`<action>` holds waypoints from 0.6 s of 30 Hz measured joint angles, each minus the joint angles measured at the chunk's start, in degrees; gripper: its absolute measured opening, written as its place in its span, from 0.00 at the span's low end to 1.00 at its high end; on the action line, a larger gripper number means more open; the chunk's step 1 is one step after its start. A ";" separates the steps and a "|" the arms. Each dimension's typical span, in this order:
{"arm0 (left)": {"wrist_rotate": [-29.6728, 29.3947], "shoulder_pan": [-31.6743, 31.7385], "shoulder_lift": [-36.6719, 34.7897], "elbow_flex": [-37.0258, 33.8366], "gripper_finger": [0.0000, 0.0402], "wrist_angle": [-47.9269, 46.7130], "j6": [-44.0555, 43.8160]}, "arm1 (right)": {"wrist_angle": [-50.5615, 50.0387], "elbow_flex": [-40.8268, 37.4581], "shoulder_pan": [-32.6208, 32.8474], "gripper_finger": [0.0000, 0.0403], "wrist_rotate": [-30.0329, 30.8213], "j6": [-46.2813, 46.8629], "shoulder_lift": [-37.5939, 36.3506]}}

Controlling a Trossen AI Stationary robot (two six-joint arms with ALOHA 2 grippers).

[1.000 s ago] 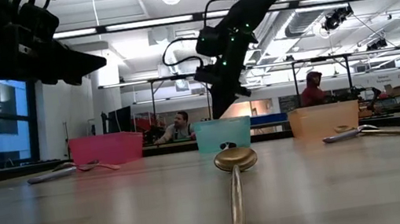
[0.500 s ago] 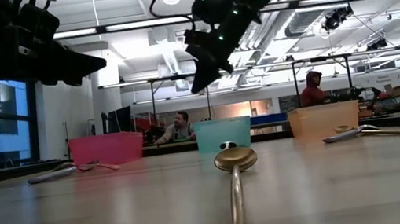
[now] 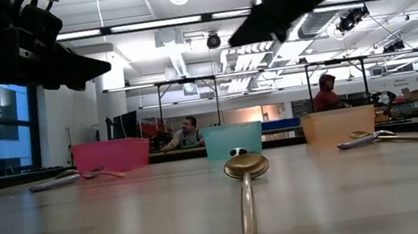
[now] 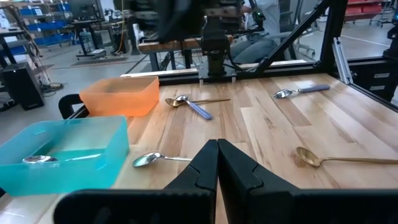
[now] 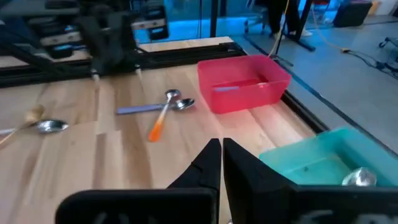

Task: Sort silverware by color (type)
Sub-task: Put the gold spoon into the orange bin

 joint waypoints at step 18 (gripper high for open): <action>-0.85 -2.92 0.84 -0.02 0.00 -1.46 -2.39 | 18.50 -19.54 11.65 0.00 13.81 12.10 2.10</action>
